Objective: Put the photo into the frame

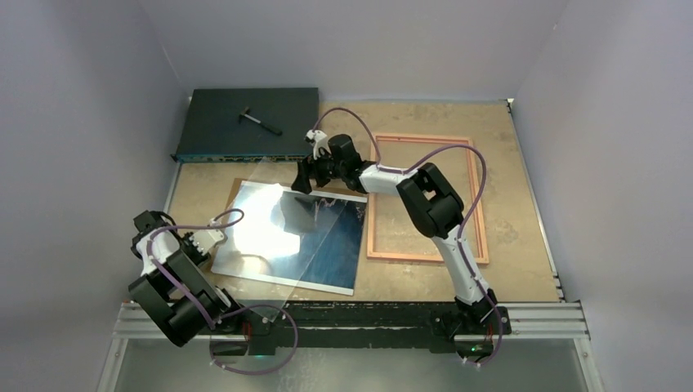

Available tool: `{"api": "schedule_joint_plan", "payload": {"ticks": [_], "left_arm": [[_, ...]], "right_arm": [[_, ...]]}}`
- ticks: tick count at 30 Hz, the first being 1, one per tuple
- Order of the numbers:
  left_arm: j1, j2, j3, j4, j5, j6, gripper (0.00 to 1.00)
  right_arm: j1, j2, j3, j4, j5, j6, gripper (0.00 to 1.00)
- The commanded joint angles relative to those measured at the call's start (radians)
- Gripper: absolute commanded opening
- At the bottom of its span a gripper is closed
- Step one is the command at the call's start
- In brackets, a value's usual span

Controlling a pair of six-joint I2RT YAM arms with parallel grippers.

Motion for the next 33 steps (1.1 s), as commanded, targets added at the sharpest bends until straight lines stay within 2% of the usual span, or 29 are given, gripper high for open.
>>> {"api": "schedule_joint_plan", "payload": {"ticks": [1,7,18,23,29,33], "left_arm": [[0.01,-0.05,-0.078,0.136,0.024,0.022,0.41],[0.01,-0.051,-0.152,0.228,0.023,-0.008,0.42],[-0.001,0.002,-0.167,0.291,0.022,-0.049,0.41],[-0.002,0.004,-0.168,0.301,0.014,-0.05,0.41],[-0.004,0.006,-0.155,0.286,0.025,-0.054,0.4],[-0.007,0.01,-0.14,0.275,0.033,-0.066,0.4]], "right_arm": [[0.001,0.012,0.04,0.051,-0.023,0.011,0.9],[0.009,0.046,0.049,0.069,-0.111,0.049,0.86],[0.007,-0.005,0.015,0.205,-0.306,0.204,0.73],[0.007,-0.019,0.01,0.271,-0.353,0.271,0.6],[0.007,-0.028,-0.006,0.26,-0.395,0.294,0.42],[0.008,-0.016,0.02,0.157,-0.421,0.244,0.41]]}}
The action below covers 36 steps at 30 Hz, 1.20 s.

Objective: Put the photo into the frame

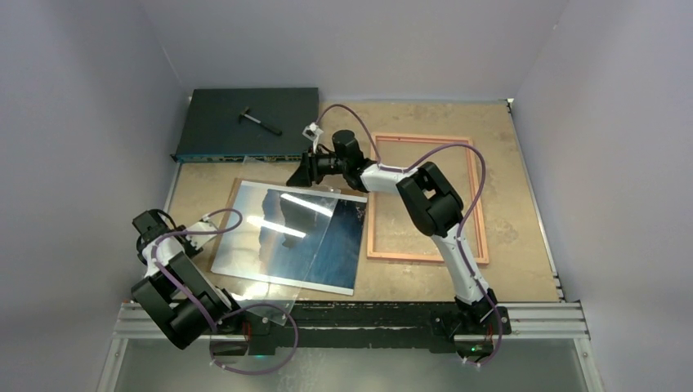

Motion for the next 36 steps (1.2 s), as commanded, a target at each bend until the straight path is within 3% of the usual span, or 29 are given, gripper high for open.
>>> {"api": "schedule_joint_plan", "payload": {"ticks": [1,6,13,15,17,19,21,24,31,36], "left_arm": [[-0.005,0.048,-0.024,-0.094,0.093,-0.054,0.4],[-0.009,0.048,0.016,-0.126,0.116,-0.077,0.4],[-0.014,0.044,0.111,-0.184,0.153,-0.134,0.41],[-0.015,0.059,0.187,-0.226,0.185,-0.188,0.5],[-0.016,0.088,0.304,-0.304,0.236,-0.264,0.69],[-0.016,0.129,0.45,-0.399,0.306,-0.345,0.77],[-0.022,0.17,0.586,-0.5,0.38,-0.411,0.85],[-0.072,0.191,0.718,-0.603,0.456,-0.495,0.88],[-0.401,0.09,0.751,-0.556,0.43,-0.744,0.89],[-0.543,0.117,0.793,-0.56,0.413,-0.85,0.89]], "right_arm": [[0.018,-0.045,0.02,-0.125,-0.105,-0.039,0.42],[0.017,-0.059,0.045,-0.264,-0.102,-0.112,0.39],[0.015,-0.12,0.067,-0.312,-0.09,-0.115,0.01],[0.012,-0.141,0.089,-0.346,-0.095,-0.118,0.0],[-0.001,-0.184,0.09,-0.365,-0.084,-0.111,0.0],[-0.03,-0.252,0.054,-0.35,-0.06,-0.085,0.0],[-0.074,-0.343,-0.017,-0.328,-0.002,-0.053,0.0],[-0.167,-0.512,-0.202,-0.246,0.085,0.046,0.0],[-0.429,-0.973,-0.612,-0.309,0.404,0.158,0.0],[-0.581,-1.256,-0.792,-0.478,0.646,0.173,0.0]]}}
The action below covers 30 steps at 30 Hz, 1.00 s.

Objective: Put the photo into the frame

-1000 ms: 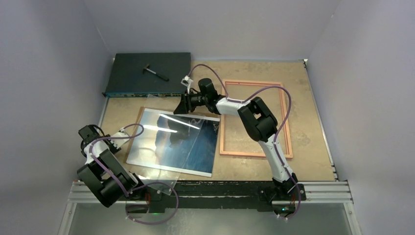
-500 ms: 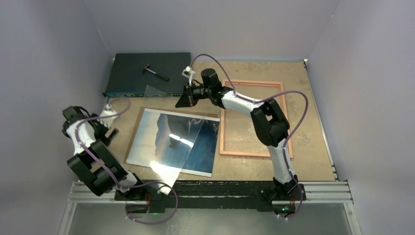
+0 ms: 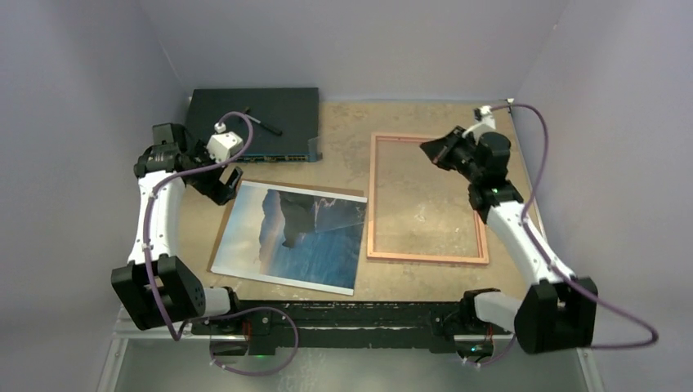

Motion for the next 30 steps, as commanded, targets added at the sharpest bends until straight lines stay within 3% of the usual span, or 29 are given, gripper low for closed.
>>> {"api": "schedule_joint_plan", "payload": {"ticks": [1,10,15,19,23,30], "left_arm": [[-0.094,-0.001,0.049,-0.012,0.0,-0.16,0.88],[-0.246,-0.013,0.028,0.017,-0.055,-0.225,0.87],[-0.322,0.011,0.027,0.037,-0.087,-0.256,0.87],[-0.391,0.031,0.034,0.061,-0.117,-0.286,0.87],[-0.443,0.053,0.044,0.079,-0.139,-0.307,0.86],[-0.513,0.103,0.022,0.12,-0.176,-0.332,0.86]], "right_arm": [[-0.082,-0.193,-0.106,-0.154,0.267,0.05,0.0],[-0.151,-0.414,-0.197,-0.407,0.562,0.144,0.0],[-0.151,-0.464,-0.335,-0.443,0.46,0.215,0.0],[-0.151,-0.473,-0.427,-0.479,0.334,0.22,0.07],[-0.15,-0.55,-0.421,-0.618,0.355,0.196,0.37],[-0.151,-0.637,-0.413,-0.754,0.264,0.166,0.65]]}}
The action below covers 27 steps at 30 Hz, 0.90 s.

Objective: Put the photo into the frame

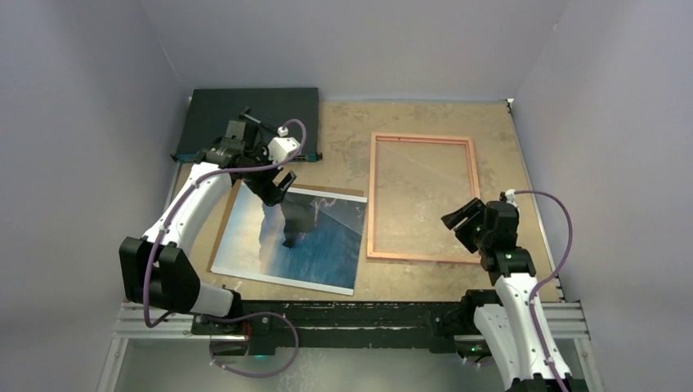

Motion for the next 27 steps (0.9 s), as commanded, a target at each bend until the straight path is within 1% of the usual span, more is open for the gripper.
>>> {"api": "schedule_joint_plan", "payload": {"ticks": [1,3,6,7,9,10,13,15,21,24,27], "left_arm": [[-0.037,0.026,0.003,0.054,-0.035,-0.038,0.86],[-0.045,0.035,-0.005,0.06,-0.044,-0.032,0.86],[-0.046,0.053,-0.007,0.058,-0.058,-0.024,0.86],[-0.048,0.057,-0.009,0.055,-0.058,-0.022,0.86],[-0.055,0.059,-0.019,0.055,-0.048,-0.023,0.86],[-0.065,0.059,-0.03,0.056,-0.048,-0.025,0.86],[-0.115,0.059,-0.067,0.066,-0.075,-0.033,0.85],[-0.144,0.06,-0.086,0.081,-0.092,-0.045,0.85],[-0.221,0.069,-0.113,0.118,-0.127,-0.081,0.84],[-0.269,0.05,-0.164,0.196,-0.167,-0.106,0.84],[-0.356,0.04,-0.23,0.296,-0.243,-0.122,0.84]], "right_arm": [[0.002,-0.04,0.028,-0.115,-0.079,-0.036,0.68],[0.002,-0.047,0.039,-0.145,-0.091,-0.071,0.72],[0.002,-0.023,0.095,-0.207,-0.081,-0.15,0.74],[0.002,-0.019,0.115,-0.2,-0.075,-0.178,0.75],[0.002,0.017,0.145,-0.109,-0.104,-0.186,0.77],[0.002,0.06,0.173,-0.059,-0.1,-0.203,0.78],[0.002,0.227,0.244,0.137,-0.212,-0.23,0.84],[0.002,0.377,0.32,0.218,-0.248,-0.271,0.85],[0.002,0.816,0.657,0.23,-0.266,-0.491,0.85],[0.002,0.992,0.813,0.16,-0.287,-0.572,0.85],[0.002,1.135,0.92,0.122,-0.337,-0.613,0.85]]}}
